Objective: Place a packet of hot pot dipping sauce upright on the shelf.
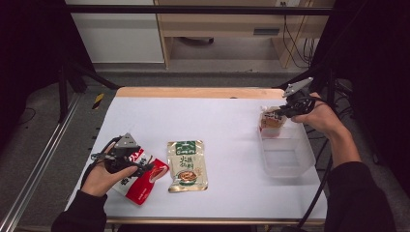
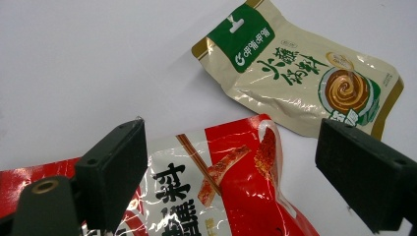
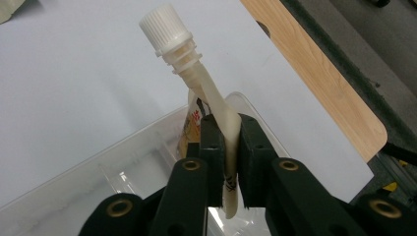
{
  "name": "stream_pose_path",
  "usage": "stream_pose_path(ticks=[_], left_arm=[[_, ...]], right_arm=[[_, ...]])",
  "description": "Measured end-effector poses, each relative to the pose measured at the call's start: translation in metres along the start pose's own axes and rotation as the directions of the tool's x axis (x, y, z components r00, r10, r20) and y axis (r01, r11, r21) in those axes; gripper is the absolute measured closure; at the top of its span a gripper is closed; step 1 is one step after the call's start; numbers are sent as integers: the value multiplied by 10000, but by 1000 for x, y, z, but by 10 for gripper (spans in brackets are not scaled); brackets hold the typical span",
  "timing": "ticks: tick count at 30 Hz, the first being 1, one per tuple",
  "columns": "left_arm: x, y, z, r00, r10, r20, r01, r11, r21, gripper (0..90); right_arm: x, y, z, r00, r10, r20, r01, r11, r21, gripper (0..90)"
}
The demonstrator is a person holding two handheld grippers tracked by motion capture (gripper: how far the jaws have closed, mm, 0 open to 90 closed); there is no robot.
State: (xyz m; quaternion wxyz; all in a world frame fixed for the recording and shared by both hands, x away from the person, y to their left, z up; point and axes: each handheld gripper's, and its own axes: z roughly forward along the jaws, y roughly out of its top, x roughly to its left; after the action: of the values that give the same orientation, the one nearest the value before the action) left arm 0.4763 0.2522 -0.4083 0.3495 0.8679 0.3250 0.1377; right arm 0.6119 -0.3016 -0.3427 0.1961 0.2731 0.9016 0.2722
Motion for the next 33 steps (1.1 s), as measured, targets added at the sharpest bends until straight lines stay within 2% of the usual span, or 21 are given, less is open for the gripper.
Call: stream_pose_path(ticks=[10, 18, 21, 26, 28, 33], left_arm=[[0, 0, 0, 10000, 6, -3, -6, 10000, -7, 125], [2, 0, -2, 10000, -48, -65, 47, 10000, -45, 125], [1, 0, -2, 10000, -28, -56, 28, 10000, -29, 125], [1, -1, -2, 10000, -40, -35, 40, 10000, -2, 125], [1, -1, -1, 10000, -18, -40, 18, 10000, 17, 125], [2, -1, -1, 10000, -33, -85, 34, 10000, 30, 125]], right_arm=[[-1, -5, -1, 9989, 462, -78, -463, 9989, -42, 701], [1, -4, -2, 9979, 625, 192, -624, 9980, -19, 583], [1, -3, -2, 9976, 653, 217, -652, 9979, -23, 564], [3, -1, -2, 9965, 751, 356, -752, 9972, 30, 441], [6, 1, -7, 9954, 776, 556, -770, 9970, -128, 341], [12, 6, -20, 9935, 803, 812, -760, 9956, -545, 254]])
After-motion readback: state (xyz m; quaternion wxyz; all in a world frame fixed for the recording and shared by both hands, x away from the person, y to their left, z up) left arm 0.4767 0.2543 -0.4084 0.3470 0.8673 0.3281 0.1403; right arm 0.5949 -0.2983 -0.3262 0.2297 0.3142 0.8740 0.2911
